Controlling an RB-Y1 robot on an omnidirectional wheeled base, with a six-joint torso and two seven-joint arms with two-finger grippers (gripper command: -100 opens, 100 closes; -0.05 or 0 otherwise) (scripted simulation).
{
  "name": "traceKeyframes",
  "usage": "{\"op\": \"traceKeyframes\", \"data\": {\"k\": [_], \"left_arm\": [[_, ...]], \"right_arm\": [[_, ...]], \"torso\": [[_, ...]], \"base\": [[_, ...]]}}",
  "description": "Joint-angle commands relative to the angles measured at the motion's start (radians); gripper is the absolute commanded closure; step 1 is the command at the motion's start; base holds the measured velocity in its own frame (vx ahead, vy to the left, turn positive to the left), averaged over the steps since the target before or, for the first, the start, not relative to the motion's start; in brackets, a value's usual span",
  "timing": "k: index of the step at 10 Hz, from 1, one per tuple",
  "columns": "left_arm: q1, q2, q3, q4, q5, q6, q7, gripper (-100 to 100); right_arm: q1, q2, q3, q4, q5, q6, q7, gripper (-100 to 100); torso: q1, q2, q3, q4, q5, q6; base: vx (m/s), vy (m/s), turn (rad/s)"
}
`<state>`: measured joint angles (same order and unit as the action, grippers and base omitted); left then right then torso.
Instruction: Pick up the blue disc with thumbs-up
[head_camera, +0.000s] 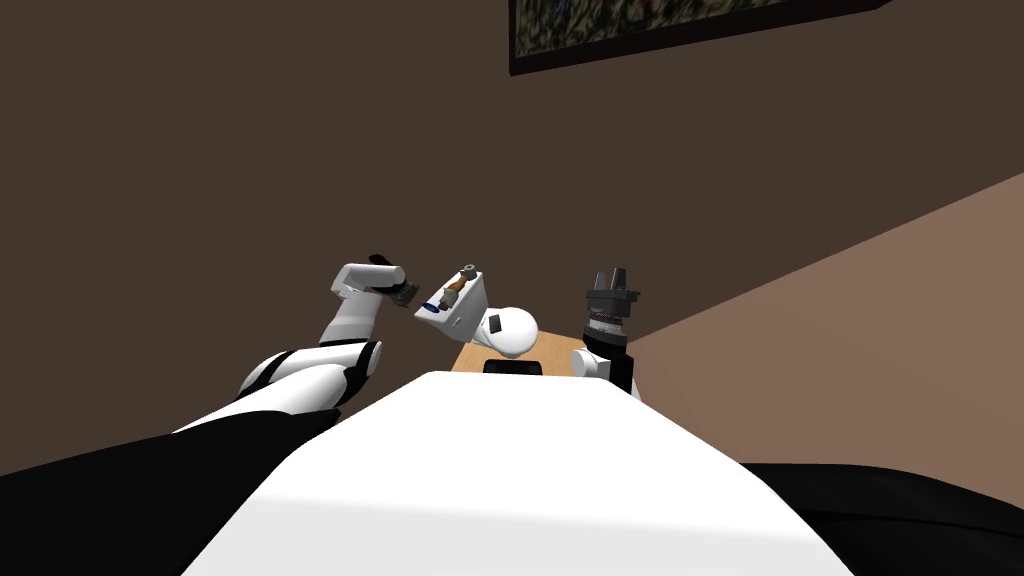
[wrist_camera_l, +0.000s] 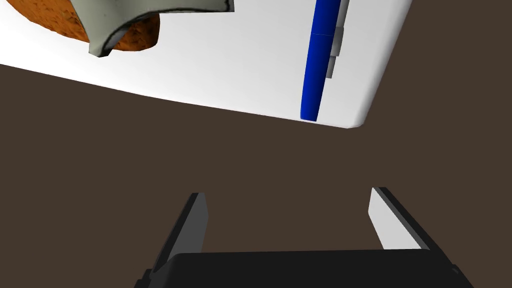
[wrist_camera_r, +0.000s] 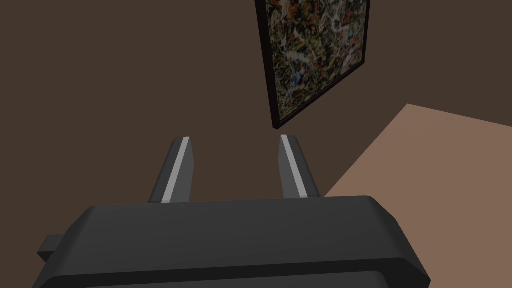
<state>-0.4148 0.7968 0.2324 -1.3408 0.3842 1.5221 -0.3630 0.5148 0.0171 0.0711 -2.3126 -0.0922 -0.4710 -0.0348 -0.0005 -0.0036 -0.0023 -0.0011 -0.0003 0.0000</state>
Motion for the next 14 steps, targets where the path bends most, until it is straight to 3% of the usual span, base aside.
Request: {"op": "traceKeyframes", "data": {"k": [1,2,4,5,10,11,12,13,14], "left_arm": [[-0.008,0.001,0.003,0.018,0.001,0.05,-0.033,-100],[-0.008,0.001,0.003,0.018,0.001,0.061,-0.033,-100],[-0.023,0.0,0.006,0.053,0.0,0.123,-0.087,-100],[-0.023,0.0,0.006,0.053,0.0,0.136,-0.087,-100],[-0.043,-0.012,0.008,0.112,-0.008,0.254,-0.186,-100],[-0.04,-0.006,0.011,0.106,-0.005,0.24,-0.175,-100],[-0.04,-0.006,0.011,0.107,-0.005,0.245,-0.179,0],[-0.033,-0.019,0.004,0.124,-0.012,0.213,-0.174,-100],[-0.03,-0.024,0.001,0.131,-0.014,0.201,-0.172,-100]], "right_arm": [[0.0,0.0,0.0,0.0,0.0,0.0,0.0,0],[0.0,0.0,0.0,0.0,0.0,0.0,0.0,0],[0.0,0.0,0.0,0.0,0.0,0.0,0.0,0],[0.0,0.0,0.0,0.0,0.0,0.0,0.0,0],[0.0,0.0,0.0,0.0,0.0,0.0,0.0,0],[0.0,0.0,0.0,0.0,0.0,0.0,0.0,0],[0.0,0.0,0.0,0.0,0.0,0.0,0.0,0],[0.0,0.0,0.0,0.0,0.0,0.0,0.0,0],[0.0,0.0,0.0,0.0,0.0,0.0,0.0,0]], "torso": [[0.0,0.0,0.0,0.0,0.0,0.0],[0.0,0.0,0.0,0.0,0.0,0.0],[0.0,-0.001,0.0,0.0,0.0,0.0],[-0.001,-0.002,-0.001,0.0,0.0,0.0],[0.001,0.002,0.001,0.0,0.0,0.0],[0.001,0.002,0.001,0.001,0.0,0.0],[0.002,0.003,0.002,0.001,0.0,0.0],[0.002,0.003,0.002,0.001,0.001,0.0],[0.003,0.003,0.002,0.001,0.001,0.0]], "base": [[0.045,-0.033,0.01],[0.035,-0.032,0.009],[0.061,-0.044,0.016],[0.055,-0.045,0.011],[0.026,-0.024,0.037],[0.0,-0.007,0.012],[0.0,0.0,0.0],[-0.004,0.018,-0.012],[-0.009,0.027,-0.019]]}}
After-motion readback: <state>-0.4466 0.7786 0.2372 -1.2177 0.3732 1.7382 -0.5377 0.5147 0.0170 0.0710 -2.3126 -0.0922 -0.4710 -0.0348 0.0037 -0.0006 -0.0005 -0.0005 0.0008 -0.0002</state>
